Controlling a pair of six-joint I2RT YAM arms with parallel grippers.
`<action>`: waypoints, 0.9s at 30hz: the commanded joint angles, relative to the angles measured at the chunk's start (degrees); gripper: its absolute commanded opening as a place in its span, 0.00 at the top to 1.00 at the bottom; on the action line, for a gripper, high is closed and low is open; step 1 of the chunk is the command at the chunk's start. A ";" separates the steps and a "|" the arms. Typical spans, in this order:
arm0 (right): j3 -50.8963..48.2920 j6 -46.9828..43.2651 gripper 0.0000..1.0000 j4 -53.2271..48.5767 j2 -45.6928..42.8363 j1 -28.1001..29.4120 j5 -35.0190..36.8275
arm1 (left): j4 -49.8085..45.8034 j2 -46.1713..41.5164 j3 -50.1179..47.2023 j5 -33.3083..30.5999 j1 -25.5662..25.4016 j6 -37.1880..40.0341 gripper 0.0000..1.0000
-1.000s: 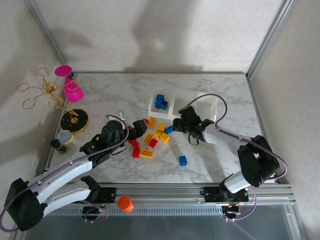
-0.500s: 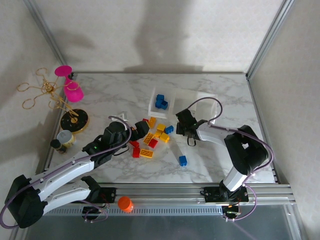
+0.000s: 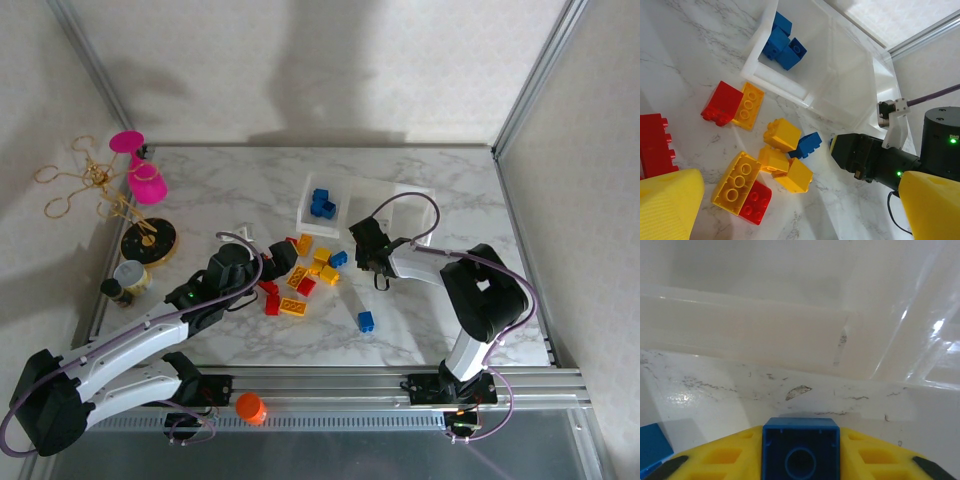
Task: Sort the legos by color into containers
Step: Pick up the lego from the center of the table.
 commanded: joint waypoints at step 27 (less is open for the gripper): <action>23.18 -7.74 0.70 -5.50 1.43 6.35 -0.92 | -3.39 -0.61 5.59 -0.66 6.52 4.80 0.00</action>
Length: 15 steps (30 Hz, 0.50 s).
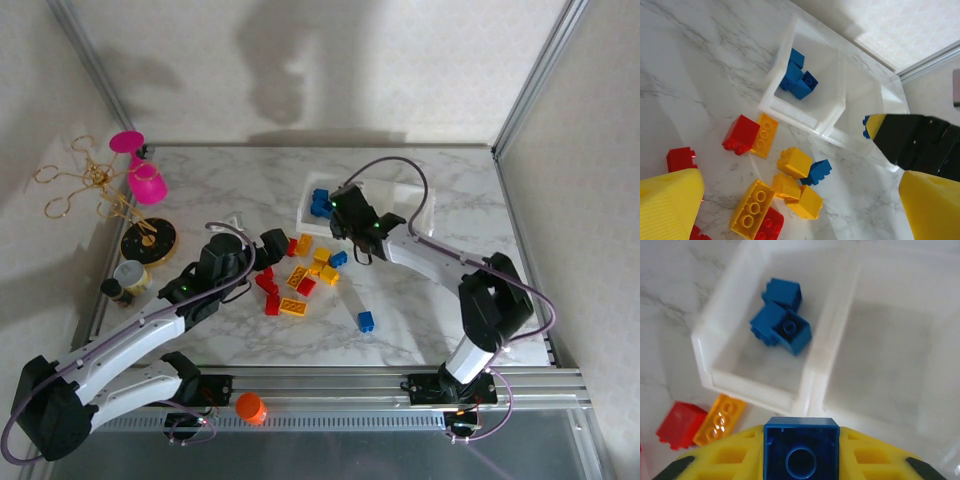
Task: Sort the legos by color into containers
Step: Place the lego in the container.
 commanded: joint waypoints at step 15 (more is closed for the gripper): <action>30.43 -7.55 0.66 -2.03 27.09 -3.63 0.68 | 2.02 4.87 3.95 5.10 8.90 2.78 0.00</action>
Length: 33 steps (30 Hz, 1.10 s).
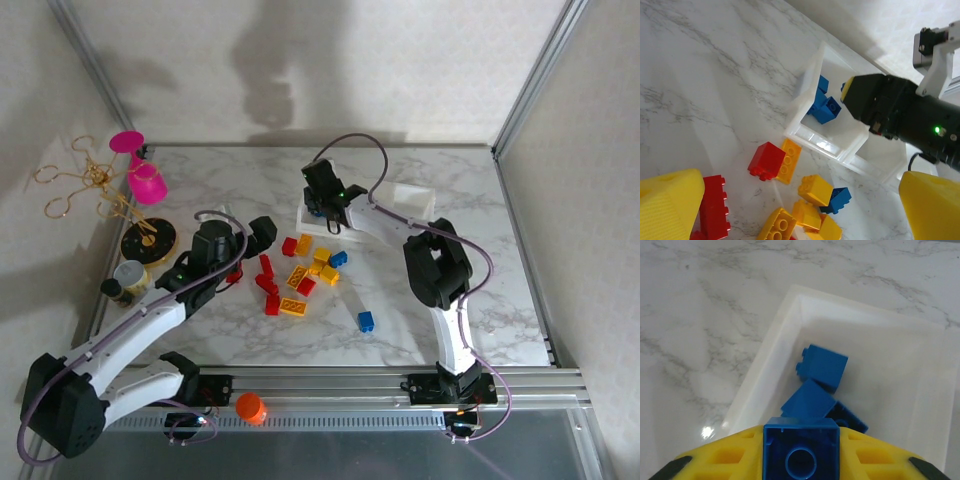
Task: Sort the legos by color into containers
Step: Place the lego in the container.
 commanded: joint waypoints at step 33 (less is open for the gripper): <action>-19.05 0.71 0.38 3.01 -23.10 -1.36 -5.25 | -0.18 -2.57 -0.28 6.49 -0.03 -1.47 0.00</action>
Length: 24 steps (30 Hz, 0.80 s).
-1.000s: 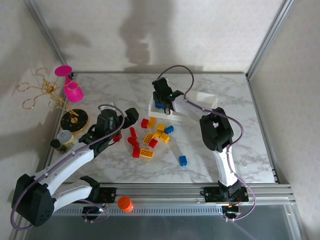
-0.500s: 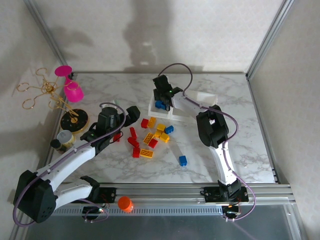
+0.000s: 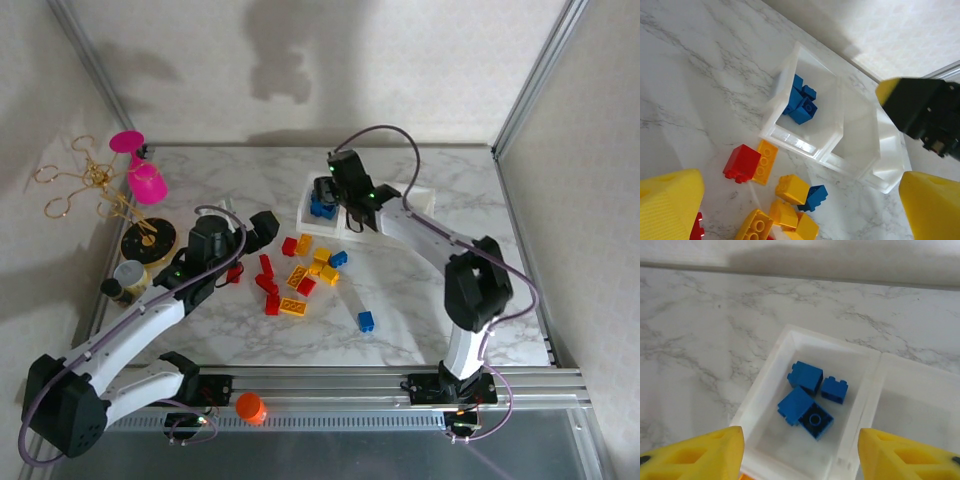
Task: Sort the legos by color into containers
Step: Place the lego in the container, then pick up the lego from the center of the table.
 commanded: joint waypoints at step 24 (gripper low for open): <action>-36.61 14.56 0.23 -1.01 -17.82 9.01 1.27 | 0.13 -8.29 -11.16 -5.49 -11.05 -9.23 0.00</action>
